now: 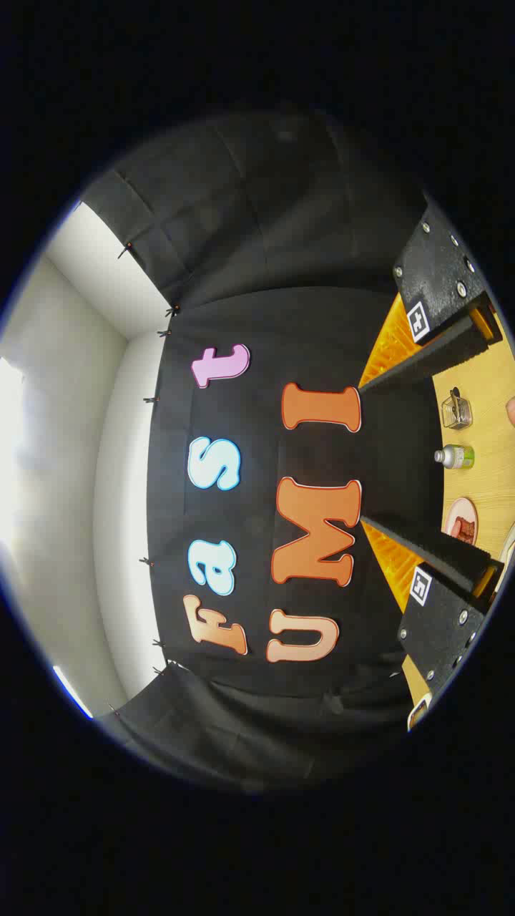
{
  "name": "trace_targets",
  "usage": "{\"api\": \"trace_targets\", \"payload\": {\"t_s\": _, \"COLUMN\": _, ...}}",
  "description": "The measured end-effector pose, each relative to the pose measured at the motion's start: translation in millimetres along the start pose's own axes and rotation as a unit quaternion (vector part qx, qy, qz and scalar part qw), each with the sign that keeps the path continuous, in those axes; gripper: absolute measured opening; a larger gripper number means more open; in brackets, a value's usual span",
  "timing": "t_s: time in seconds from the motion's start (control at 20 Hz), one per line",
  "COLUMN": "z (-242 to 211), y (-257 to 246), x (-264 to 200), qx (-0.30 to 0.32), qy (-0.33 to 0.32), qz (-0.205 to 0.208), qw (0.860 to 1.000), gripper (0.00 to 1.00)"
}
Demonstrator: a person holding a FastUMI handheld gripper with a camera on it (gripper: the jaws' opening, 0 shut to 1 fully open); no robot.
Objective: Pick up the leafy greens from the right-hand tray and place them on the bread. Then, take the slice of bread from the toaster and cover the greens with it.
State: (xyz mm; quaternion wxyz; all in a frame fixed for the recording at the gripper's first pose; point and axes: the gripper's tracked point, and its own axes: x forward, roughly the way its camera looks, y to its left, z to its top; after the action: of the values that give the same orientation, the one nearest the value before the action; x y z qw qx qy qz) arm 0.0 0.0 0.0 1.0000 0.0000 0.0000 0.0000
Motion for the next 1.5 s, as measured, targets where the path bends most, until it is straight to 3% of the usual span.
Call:
{"api": "trace_targets", "payload": {"t_s": 0.4, "z": -2, "y": -18, "x": -8, "qx": 0.001, "qy": 0.005, "qz": -0.016, "qw": 1.000, "gripper": 0.98}}
{"api": "trace_targets", "payload": {"t_s": 0.85, "z": -17, "y": -15, "x": -9, "qx": -0.011, "qy": 0.026, "qz": -0.005, "qw": 1.000, "gripper": 0.98}}
{"api": "trace_targets", "payload": {"t_s": 1.2, "z": -87, "y": -4, "x": -24, "qx": -0.052, "qy": 0.154, "qz": -0.016, "qw": 0.987, "gripper": 0.98}}
{"api": "trace_targets", "payload": {"t_s": 1.4, "z": -145, "y": 6, "x": -42, "qx": -0.047, "qy": 0.248, "qz": 0.001, "qw": 0.968, "gripper": 0.98}}
{"api": "trace_targets", "payload": {"t_s": 1.5, "z": -178, "y": 6, "x": -56, "qx": -0.041, "qy": 0.304, "qz": 0.007, "qw": 0.952, "gripper": 0.98}}
